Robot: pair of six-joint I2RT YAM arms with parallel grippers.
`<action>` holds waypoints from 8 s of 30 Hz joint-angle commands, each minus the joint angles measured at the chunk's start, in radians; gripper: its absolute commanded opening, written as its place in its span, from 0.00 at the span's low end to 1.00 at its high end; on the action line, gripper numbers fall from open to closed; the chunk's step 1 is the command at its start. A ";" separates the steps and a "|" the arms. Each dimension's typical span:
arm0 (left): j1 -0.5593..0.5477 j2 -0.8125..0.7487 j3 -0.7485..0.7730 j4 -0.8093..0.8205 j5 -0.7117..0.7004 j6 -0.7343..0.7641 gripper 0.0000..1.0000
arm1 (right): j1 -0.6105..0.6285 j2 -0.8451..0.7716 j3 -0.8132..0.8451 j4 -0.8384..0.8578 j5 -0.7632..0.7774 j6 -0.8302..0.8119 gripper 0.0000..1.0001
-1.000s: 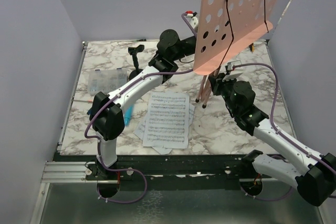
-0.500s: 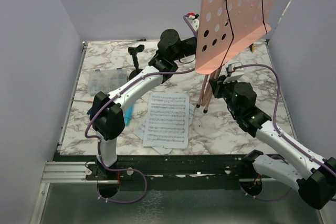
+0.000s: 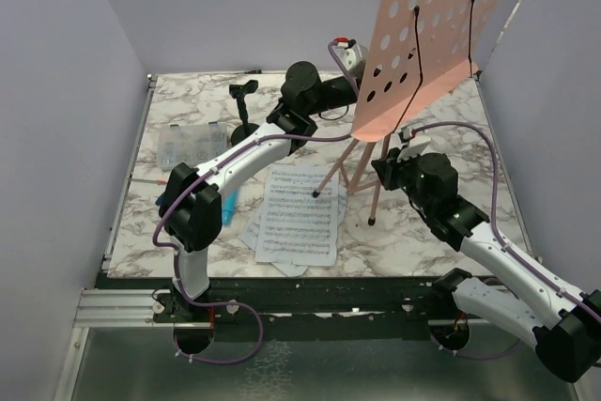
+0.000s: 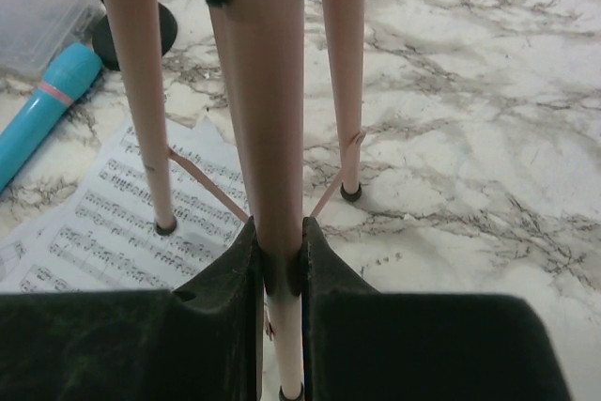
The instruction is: Set up the instrument practice props
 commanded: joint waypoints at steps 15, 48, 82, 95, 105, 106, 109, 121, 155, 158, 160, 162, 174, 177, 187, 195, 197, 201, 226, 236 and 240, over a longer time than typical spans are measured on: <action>0.035 -0.128 0.093 0.437 -0.126 0.041 0.00 | -0.005 0.006 0.035 -0.201 0.156 0.046 0.01; 0.048 0.219 0.556 0.587 -0.219 -0.153 0.00 | -0.006 -0.036 0.022 -0.399 0.482 0.302 0.01; 0.081 -0.056 -0.013 0.676 -0.163 -0.100 0.00 | -0.006 -0.024 -0.053 -0.157 0.186 0.061 0.19; 0.081 -0.083 -0.069 0.678 -0.120 -0.132 0.00 | -0.006 0.055 -0.034 0.015 0.035 0.009 0.59; 0.081 -0.076 -0.060 0.679 -0.115 -0.153 0.00 | -0.006 0.203 0.030 0.088 0.056 0.013 0.62; 0.081 -0.070 -0.048 0.681 -0.114 -0.159 0.00 | -0.006 0.212 0.037 0.086 0.069 0.018 0.61; 0.081 -0.044 -0.002 0.681 -0.106 -0.179 0.00 | -0.006 0.233 0.054 0.085 0.068 0.021 0.60; 0.081 0.098 0.204 0.714 -0.072 -0.271 0.00 | -0.006 0.227 0.025 0.100 0.032 0.006 0.51; 0.032 0.482 0.625 0.799 -0.139 -0.471 0.00 | -0.006 0.115 -0.064 0.040 0.303 0.361 0.01; 0.032 0.496 0.625 0.812 -0.141 -0.470 0.00 | -0.006 0.120 -0.070 0.040 0.362 0.365 0.01; 0.032 0.508 0.626 0.822 -0.147 -0.472 0.00 | -0.006 0.123 -0.081 0.053 0.395 0.371 0.01; 0.033 0.518 0.625 0.833 -0.146 -0.475 0.00 | -0.006 0.129 -0.093 0.078 0.426 0.387 0.01; 0.039 0.557 0.621 0.862 -0.169 -0.484 0.00 | -0.006 0.213 -0.129 0.152 0.358 0.626 0.01; 0.039 0.556 0.614 0.860 -0.162 -0.484 0.00 | -0.006 0.228 -0.134 0.160 0.343 0.649 0.01; 0.035 0.520 0.541 0.881 -0.145 -0.485 0.50 | -0.006 0.235 -0.175 0.181 0.375 0.600 0.01; 0.038 0.486 0.471 0.901 -0.134 -0.469 0.69 | -0.005 0.222 -0.172 0.181 0.378 0.540 0.00; 0.042 0.474 0.445 0.908 -0.134 -0.464 0.73 | -0.006 0.222 -0.171 0.184 0.376 0.531 0.01; 0.050 0.448 0.372 0.933 -0.142 -0.457 0.85 | -0.006 0.223 -0.170 0.187 0.375 0.517 0.01; 0.118 0.230 -0.385 1.075 -0.414 -0.351 0.99 | -0.006 0.214 -0.164 0.174 0.357 0.477 0.01; 0.115 0.085 -0.686 1.032 -0.540 -0.286 0.99 | -0.006 0.214 -0.158 0.179 0.329 0.455 0.01; 0.112 0.027 -0.772 0.967 -0.554 -0.272 0.99 | -0.006 0.207 -0.161 0.187 0.320 0.443 0.01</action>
